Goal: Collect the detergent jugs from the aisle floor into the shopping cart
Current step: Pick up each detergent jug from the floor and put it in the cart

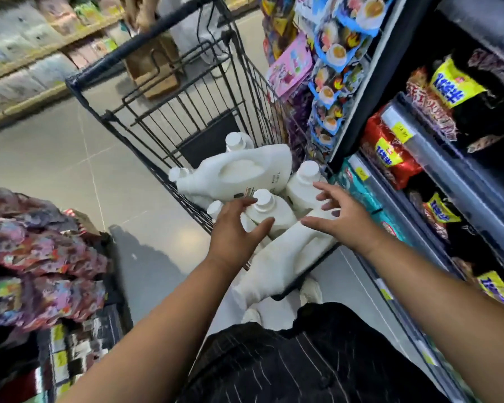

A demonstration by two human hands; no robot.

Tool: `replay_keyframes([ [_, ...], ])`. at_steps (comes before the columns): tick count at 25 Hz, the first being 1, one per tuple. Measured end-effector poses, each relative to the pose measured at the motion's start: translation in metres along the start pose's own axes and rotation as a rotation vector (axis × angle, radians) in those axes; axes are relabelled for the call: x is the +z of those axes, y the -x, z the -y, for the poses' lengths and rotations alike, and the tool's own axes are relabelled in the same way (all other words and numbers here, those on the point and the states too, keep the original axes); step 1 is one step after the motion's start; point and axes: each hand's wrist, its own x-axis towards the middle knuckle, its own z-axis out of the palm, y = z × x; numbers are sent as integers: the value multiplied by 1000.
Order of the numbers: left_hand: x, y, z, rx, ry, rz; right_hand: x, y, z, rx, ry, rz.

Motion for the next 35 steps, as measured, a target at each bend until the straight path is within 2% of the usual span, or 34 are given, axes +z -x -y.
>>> replay_keyframes([
  [8,-15,36,-20,327,63,236,24,119,8,53,-177,-453],
  [12,2,66,-55,430,201,411,13,206,-1,86,-211,-665],
  [16,43,127,-113,619,207,612,-9,317,-20,121,-272,-921],
  [22,118,278,-191,859,173,911,-35,507,-69,159,-322,-1186],
  [29,232,512,-273,1010,168,1217,-58,749,-149,250,-326,-1552],
  [35,318,690,-343,1183,129,1507,-65,903,-203,325,-424,-1848],
])
